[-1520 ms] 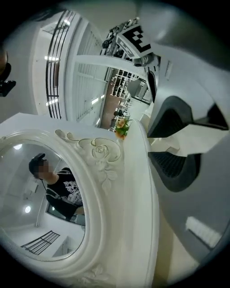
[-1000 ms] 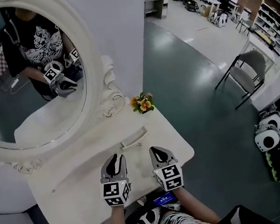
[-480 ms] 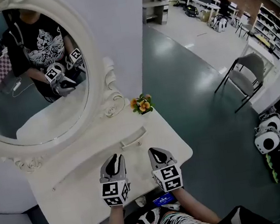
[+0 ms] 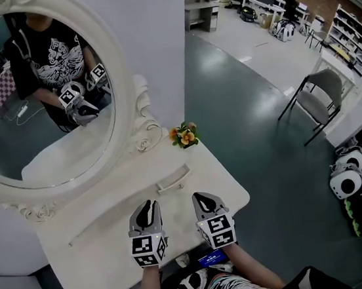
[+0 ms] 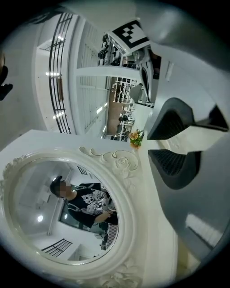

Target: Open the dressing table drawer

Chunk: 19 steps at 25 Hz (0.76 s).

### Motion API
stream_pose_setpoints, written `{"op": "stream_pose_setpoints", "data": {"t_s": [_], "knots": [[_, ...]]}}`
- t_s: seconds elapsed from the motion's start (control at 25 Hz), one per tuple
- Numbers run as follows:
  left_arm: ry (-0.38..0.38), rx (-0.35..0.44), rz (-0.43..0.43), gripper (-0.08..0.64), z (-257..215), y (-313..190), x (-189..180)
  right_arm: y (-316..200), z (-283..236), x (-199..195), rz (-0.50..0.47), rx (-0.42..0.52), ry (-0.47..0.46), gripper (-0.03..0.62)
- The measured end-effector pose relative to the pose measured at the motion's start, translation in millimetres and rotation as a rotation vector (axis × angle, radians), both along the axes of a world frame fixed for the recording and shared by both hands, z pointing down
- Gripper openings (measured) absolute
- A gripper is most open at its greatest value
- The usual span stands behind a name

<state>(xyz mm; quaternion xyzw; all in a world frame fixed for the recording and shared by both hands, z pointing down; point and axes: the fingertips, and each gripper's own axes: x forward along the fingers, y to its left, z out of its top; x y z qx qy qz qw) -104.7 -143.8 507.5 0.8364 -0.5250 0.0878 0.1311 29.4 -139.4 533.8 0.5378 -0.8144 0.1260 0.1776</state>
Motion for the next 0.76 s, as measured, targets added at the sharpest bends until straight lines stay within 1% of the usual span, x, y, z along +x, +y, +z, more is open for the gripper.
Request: {"op": "stream_pose_setpoints", "data": {"t_s": [0.76], "knots": [[0.008, -0.014, 0.002, 0.061, 3.6, -5.1, -4.6, 0.5, 9.0, -4.8, -0.007, -0.028, 0.003, 0.002]]}}
